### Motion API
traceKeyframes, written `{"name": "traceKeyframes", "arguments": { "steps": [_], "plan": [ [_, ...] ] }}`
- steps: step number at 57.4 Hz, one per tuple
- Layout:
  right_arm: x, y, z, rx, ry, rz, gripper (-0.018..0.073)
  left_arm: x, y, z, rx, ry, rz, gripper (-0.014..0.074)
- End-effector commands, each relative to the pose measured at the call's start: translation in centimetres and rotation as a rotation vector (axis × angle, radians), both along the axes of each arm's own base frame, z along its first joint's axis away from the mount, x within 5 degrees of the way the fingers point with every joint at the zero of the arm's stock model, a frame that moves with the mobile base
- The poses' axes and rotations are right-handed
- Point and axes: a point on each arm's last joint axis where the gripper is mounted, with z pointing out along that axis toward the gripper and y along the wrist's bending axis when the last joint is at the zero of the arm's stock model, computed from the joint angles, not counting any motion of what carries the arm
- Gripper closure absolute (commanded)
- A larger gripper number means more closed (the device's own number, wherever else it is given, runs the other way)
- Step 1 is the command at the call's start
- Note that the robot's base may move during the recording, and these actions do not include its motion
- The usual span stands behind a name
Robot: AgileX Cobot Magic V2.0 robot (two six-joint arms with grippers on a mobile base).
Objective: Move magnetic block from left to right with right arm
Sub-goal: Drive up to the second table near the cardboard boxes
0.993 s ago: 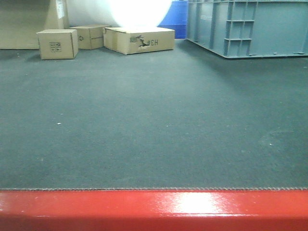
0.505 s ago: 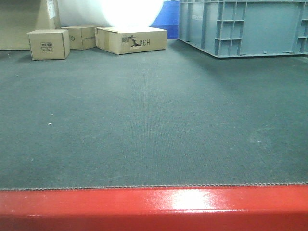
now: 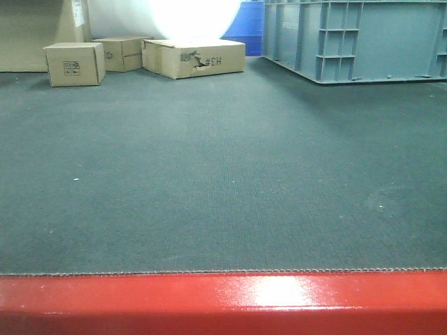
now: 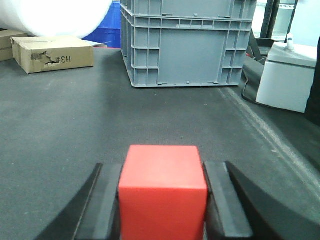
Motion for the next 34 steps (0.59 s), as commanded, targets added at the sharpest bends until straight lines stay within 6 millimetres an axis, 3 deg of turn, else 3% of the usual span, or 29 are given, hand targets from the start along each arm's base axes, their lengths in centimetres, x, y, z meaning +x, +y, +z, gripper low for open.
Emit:
{"name": "traceKeyframes", "arguments": {
  "steps": [1,8,18,34],
  "plan": [
    [0.2,-0.1,2.3,-0.016,-0.101,-0.007,0.0328,-0.2,0.1,0.8,-0.008,-0.096,0.003,0.0722],
    [1.8,-0.1,3.4,0.02,0.012,0.003,0.0328,-0.2,0.1,0.8,-0.008,-0.096,0.003,0.0722],
    [6.6,0.8,3.2,0.126,0.185,0.084,0.0328,-0.2,0.1,0.8,-0.008,-0.096,0.003,0.0722],
    [13.6,6.7,2.1,0.059,0.431,0.341,0.0325,-0.2,0.1,0.8,-0.008,-0.096,0.003,0.0722]
  ]
}}
